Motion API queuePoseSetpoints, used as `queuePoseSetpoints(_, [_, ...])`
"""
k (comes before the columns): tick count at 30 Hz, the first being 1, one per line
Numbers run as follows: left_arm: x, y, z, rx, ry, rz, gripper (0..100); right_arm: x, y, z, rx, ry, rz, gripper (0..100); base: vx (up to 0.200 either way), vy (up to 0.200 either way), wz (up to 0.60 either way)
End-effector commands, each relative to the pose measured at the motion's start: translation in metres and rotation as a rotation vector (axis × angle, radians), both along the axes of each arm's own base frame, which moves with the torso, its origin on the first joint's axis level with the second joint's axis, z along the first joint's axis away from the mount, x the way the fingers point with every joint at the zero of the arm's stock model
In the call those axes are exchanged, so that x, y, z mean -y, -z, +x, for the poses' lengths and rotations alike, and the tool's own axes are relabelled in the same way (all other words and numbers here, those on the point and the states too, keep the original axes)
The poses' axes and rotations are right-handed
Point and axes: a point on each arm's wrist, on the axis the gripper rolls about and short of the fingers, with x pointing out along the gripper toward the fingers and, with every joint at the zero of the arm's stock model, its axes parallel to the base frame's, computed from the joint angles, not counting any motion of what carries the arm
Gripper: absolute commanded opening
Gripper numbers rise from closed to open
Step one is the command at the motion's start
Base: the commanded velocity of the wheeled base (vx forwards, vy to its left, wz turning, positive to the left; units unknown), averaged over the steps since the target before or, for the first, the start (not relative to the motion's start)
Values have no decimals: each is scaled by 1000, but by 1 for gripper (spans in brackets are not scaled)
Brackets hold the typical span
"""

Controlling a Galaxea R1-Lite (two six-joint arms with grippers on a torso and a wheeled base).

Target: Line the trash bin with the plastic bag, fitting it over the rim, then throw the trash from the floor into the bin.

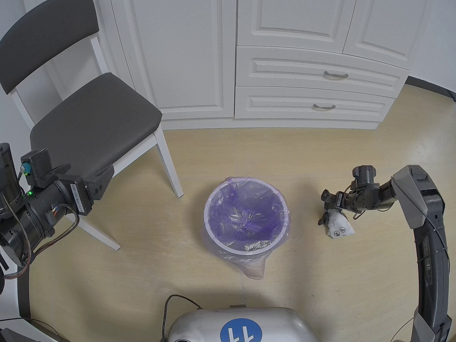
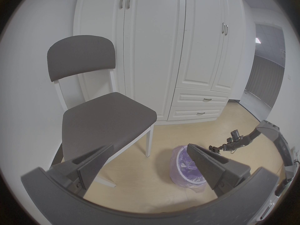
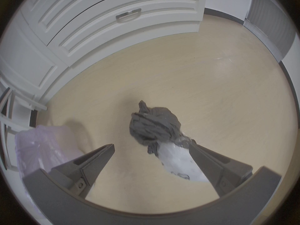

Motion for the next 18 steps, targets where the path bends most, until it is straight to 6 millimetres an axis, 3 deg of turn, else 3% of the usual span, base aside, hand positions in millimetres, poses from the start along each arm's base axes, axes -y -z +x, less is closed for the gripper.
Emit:
queuePoseSetpoints(1, [2, 2, 2, -10, 5, 3, 100, -1, 52, 25, 40, 32, 31, 100, 0, 0, 0])
queuePoseSetpoints(4, [2, 2, 3, -10, 5, 3, 100, 0, 76, 23, 16, 53, 2, 100, 0, 0, 0])
queuePoseSetpoints(18, [1, 2, 2, -6, -3, 2, 100, 4, 89, 29, 180, 69, -12, 100, 0, 0, 0])
